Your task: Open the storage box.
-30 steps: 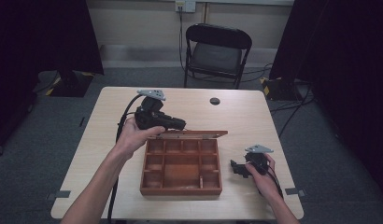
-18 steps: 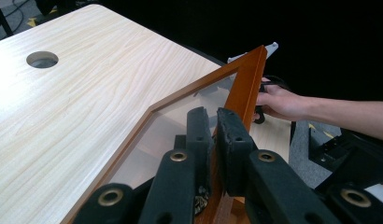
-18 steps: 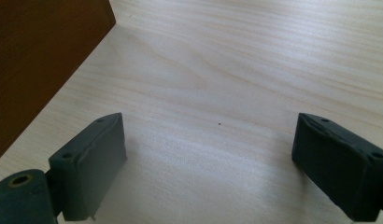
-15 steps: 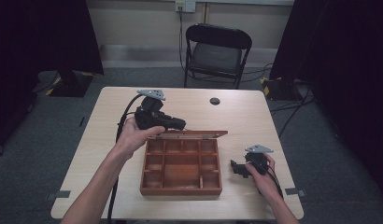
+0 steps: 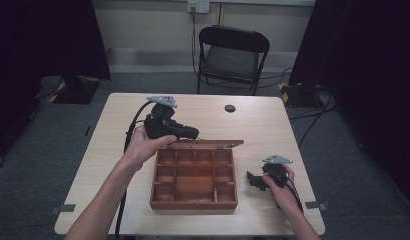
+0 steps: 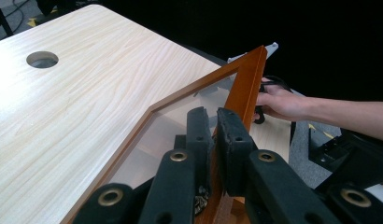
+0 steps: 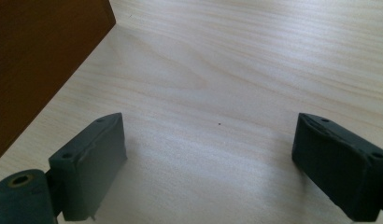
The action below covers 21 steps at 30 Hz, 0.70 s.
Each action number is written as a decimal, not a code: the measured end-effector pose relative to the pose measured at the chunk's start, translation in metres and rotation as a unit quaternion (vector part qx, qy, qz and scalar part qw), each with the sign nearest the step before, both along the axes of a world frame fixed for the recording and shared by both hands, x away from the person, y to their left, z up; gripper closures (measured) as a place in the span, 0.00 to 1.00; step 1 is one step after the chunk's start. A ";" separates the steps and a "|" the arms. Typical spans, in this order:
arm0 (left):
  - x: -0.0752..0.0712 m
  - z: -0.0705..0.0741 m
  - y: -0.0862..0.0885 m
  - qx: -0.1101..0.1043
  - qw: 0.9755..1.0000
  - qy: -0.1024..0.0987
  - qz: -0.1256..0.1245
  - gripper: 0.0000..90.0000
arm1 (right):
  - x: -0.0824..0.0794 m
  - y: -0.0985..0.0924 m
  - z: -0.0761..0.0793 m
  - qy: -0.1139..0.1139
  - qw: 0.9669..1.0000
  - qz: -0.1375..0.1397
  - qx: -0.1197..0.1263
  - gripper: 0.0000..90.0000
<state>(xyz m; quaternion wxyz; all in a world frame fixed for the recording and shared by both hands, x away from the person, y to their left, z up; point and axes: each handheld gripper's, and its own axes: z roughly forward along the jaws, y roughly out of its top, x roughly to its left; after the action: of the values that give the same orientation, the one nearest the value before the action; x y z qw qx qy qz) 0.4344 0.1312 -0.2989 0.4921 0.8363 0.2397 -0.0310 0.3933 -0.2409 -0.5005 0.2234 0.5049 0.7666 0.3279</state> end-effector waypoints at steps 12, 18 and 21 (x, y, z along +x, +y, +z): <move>0.000 0.000 0.000 0.000 1.000 -0.001 -0.002 0.93 | 0.000 0.000 0.000 0.000 1.000 0.000 0.000 0.10; 0.000 0.000 0.000 0.000 1.000 -0.001 -0.002 0.93 | 0.000 0.000 0.000 0.001 1.000 0.001 0.000 0.10; 0.000 0.000 0.000 0.000 1.000 -0.001 -0.002 0.93 | 0.000 0.000 0.000 0.000 1.000 0.001 0.000 0.10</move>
<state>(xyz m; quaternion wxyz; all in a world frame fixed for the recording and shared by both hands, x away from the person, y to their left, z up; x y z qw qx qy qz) 0.4340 0.1311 -0.2990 0.4928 0.8366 0.2371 -0.0310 0.3935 -0.2411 -0.5005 0.2228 0.5040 0.7674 0.3278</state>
